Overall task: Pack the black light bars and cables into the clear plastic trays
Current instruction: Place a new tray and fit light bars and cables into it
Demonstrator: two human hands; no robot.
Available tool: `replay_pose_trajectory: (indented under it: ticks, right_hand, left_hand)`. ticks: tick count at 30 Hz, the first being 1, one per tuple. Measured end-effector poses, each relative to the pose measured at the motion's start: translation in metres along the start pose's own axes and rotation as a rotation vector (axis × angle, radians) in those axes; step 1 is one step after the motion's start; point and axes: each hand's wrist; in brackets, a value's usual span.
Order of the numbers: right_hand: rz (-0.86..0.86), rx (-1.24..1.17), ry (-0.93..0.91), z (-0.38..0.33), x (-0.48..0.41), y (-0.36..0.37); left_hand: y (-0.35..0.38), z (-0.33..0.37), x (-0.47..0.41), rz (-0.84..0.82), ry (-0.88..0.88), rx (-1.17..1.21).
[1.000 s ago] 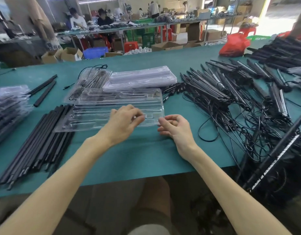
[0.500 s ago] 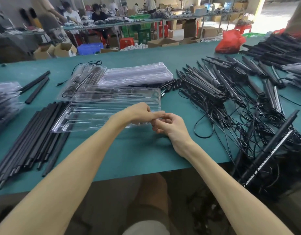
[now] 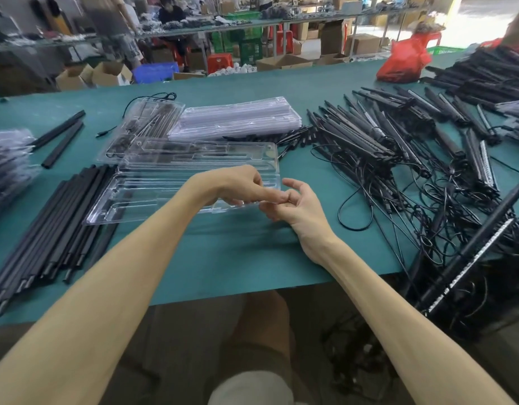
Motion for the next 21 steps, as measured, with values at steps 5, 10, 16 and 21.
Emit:
replay_pose_trajectory:
  ticks: [5,10,16,21]
  right_hand:
    - [0.006,0.017,-0.026,0.000,0.001,0.001]
    - [-0.004,0.002,-0.034,-0.004,0.003,0.001]
    - [0.005,-0.025,-0.024,-0.006,0.002,0.000]
    - [0.015,-0.028,-0.015,-0.005,0.003,0.000]
  left_hand:
    - [-0.002,0.000,-0.002,-0.003,0.010,0.076]
    - [-0.006,0.002,-0.001,-0.018,0.022,0.117]
    - [0.001,0.006,0.000,0.086,0.075,0.041]
    - [0.001,0.019,0.006,0.174,0.082,-0.207]
Point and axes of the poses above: each hand's wrist, its own x-axis away from the middle knuckle, its own y-axis out of the palm, z = x × y, and after that the axes turned 3 degrees about -y, right-handed
